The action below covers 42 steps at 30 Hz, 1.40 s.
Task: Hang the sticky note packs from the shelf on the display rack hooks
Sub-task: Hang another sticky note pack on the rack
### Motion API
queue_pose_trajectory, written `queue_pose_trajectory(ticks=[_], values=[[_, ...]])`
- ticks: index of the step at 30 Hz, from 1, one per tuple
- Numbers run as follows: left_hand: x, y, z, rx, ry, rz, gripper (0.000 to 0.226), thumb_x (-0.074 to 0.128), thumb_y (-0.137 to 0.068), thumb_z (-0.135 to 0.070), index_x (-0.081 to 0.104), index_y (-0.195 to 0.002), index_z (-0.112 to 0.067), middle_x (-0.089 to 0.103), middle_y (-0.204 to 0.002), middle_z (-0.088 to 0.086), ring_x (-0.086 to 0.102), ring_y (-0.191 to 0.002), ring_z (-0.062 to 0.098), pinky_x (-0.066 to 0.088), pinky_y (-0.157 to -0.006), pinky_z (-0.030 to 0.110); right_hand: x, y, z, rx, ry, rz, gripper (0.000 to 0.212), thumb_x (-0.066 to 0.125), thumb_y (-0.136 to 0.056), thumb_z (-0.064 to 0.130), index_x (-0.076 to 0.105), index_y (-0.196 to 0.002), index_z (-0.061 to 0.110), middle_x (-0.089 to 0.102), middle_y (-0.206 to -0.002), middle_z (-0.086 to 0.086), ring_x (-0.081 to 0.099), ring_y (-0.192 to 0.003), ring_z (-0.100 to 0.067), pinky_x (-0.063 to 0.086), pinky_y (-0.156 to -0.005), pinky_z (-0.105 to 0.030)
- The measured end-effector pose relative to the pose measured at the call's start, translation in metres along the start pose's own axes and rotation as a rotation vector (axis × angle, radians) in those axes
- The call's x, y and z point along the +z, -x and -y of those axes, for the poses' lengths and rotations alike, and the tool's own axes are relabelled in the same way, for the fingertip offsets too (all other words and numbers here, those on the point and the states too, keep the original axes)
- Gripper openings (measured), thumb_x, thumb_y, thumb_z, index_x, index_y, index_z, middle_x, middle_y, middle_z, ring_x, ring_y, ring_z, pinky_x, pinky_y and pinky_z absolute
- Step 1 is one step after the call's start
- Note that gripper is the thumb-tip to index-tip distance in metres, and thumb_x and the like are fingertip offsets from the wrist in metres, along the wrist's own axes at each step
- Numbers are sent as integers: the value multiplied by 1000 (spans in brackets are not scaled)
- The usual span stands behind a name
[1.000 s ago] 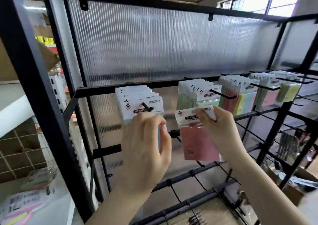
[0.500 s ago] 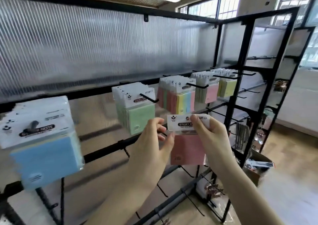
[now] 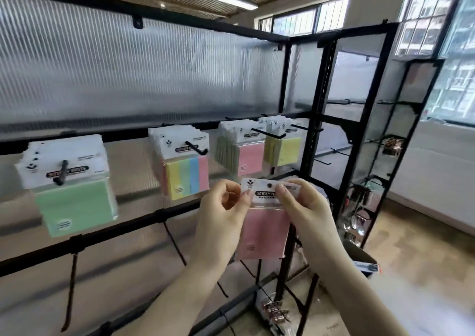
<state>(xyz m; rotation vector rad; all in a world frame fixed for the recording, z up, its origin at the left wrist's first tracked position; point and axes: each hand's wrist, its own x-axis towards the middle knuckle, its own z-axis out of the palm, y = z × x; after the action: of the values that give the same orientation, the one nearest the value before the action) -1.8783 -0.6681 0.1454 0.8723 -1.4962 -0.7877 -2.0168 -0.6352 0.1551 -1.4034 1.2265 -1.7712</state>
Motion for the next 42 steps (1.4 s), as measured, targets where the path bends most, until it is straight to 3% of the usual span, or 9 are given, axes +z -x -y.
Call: queue_pose_trajectory(ticks=[6,10,20,25,28,31,35,38,42], values=[[34,-33,-6,64,-10,14,16,64,-89,-24,58,-78,-16,59,-66,-6,53,-61,0,41,-60,9,-24,-44,-9,-47,-32,-23,19,66,-84,31,69,-91,14,73,-85,-9,67,-79,-20,51,-73,-34],[50,-62,-8,78,1,30,13,65,-88,-29,59,-82,-19,61,-71,-5,56,-64,1,42,-60,10,-25,-75,-12,-102,-55,-63,6,65,-89,17,68,-88,13,72,-76,1,65,-69,-8,47,-61,-16],[73,-119,11,107,79,-12,25,68,-84,-35,55,-72,-18,50,-58,-8,49,-58,8,45,-58,30,-25,-132,-21,-188,-37,-95,9,67,-88,15,68,-84,23,66,-64,2,57,-59,-8,46,-56,-17],[76,-123,21,142,54,26,22,65,-88,-33,53,-75,-20,50,-59,-7,47,-57,5,40,-55,18,-27,-140,-34,-176,-67,-74,7,66,-88,15,67,-87,22,64,-62,2,56,-57,-8,44,-53,-15],[77,-122,25,172,-4,-45,14,65,-88,-31,52,-82,-27,52,-67,-15,49,-63,-1,39,-61,12,-24,-148,-41,-182,-11,-21,8,64,-90,11,65,-92,19,69,-68,2,62,-63,-8,47,-58,-16],[78,-122,32,250,-64,-215,22,67,-86,-19,48,-96,-24,51,-84,-7,50,-75,0,41,-71,9,-20,-160,-49,-208,70,2,14,64,-90,9,61,-97,20,70,-84,4,65,-79,-12,52,-69,-24],[78,-126,42,252,-123,-338,28,66,-86,-10,48,-106,-16,52,-95,2,52,-82,3,41,-74,7,-20,-174,-63,-203,114,29,23,65,-89,10,54,-105,22,65,-99,1,62,-86,-10,49,-71,-16],[76,-130,52,217,-138,-388,26,66,-86,-9,48,-105,-15,54,-97,4,54,-84,6,42,-76,8,-17,-181,-76,-181,128,75,27,65,-88,8,51,-107,23,60,-100,9,57,-81,8,46,-72,-9],[76,-132,68,115,-176,-433,23,66,-87,-17,50,-103,-13,58,-97,5,58,-87,15,45,-77,14,-11,-190,-94,-110,148,148,29,66,-88,12,51,-112,16,59,-97,9,58,-84,7,46,-72,-7]])
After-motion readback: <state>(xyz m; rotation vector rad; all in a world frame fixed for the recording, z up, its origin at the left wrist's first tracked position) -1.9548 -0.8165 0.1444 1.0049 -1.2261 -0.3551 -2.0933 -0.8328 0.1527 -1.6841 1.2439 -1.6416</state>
